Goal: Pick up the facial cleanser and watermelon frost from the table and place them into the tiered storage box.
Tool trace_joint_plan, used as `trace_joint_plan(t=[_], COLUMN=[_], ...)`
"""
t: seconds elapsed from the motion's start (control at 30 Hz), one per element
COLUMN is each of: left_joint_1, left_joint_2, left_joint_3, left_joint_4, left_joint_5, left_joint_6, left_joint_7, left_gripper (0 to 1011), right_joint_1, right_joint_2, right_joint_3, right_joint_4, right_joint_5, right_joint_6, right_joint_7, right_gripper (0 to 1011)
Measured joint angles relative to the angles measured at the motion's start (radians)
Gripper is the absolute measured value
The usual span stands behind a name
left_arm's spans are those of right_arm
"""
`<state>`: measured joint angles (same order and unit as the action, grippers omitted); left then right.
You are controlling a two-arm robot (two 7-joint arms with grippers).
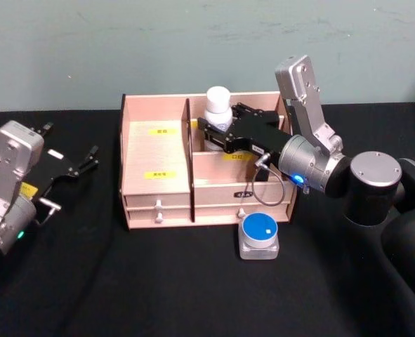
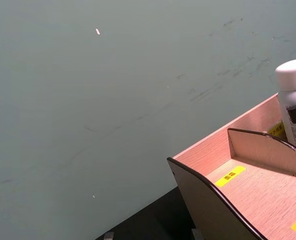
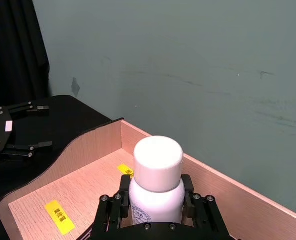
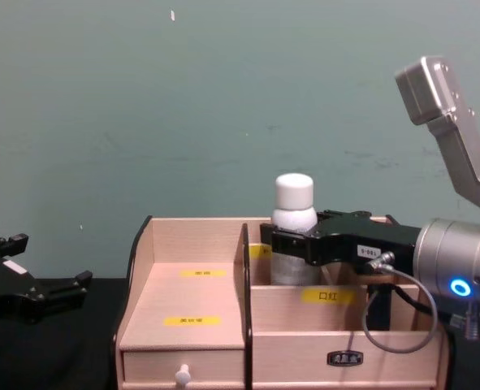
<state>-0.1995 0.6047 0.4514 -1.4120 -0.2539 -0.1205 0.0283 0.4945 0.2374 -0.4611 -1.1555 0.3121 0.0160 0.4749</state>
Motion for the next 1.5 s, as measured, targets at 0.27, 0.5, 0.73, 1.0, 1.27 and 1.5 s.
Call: trace_joint_plan(t=[0.27,0.5,0.73,1.0,1.27,1.5], left_joint_1=[0.000,0.000,0.000,0.000,0.000,0.000], left_joint_2=[0.000,0.000,0.000,0.000,0.000,0.000], left_joint_3=[0.000,0.000,0.000,0.000,0.000,0.000], left_joint_4=[0.000,0.000,0.000,0.000,0.000,0.000], left_joint_5=[0.000,0.000,0.000,0.000,0.000,0.000], left_joint_6=[0.000,0.000,0.000,0.000,0.000,0.000], left_joint_7=[0.000,0.000,0.000,0.000,0.000,0.000], left_gripper=[1001,1001,1001,1001,1001,1001], right_joint_1=[-0.001,-0.002,-0.008,-0.022,-0.054,-0.103], right_joint_2=[0.000,0.000,0.009,0.046,0.106,0.164], right_joint_3=[0.001,0.003,0.013,0.022,0.033,0.050], right_joint_4=[0.000,-0.001,-0.027,-0.131,-0.266,-0.395], right_joint_5=[0.001,0.002,0.018,0.036,0.056,0.084], right_joint_6=[0.000,-0.001,0.005,0.044,0.112,0.186], right_joint_7=[0.000,0.000,0.005,0.007,-0.004,-0.030], right_gripper=[850,1002,1003,1002,1003,1002])
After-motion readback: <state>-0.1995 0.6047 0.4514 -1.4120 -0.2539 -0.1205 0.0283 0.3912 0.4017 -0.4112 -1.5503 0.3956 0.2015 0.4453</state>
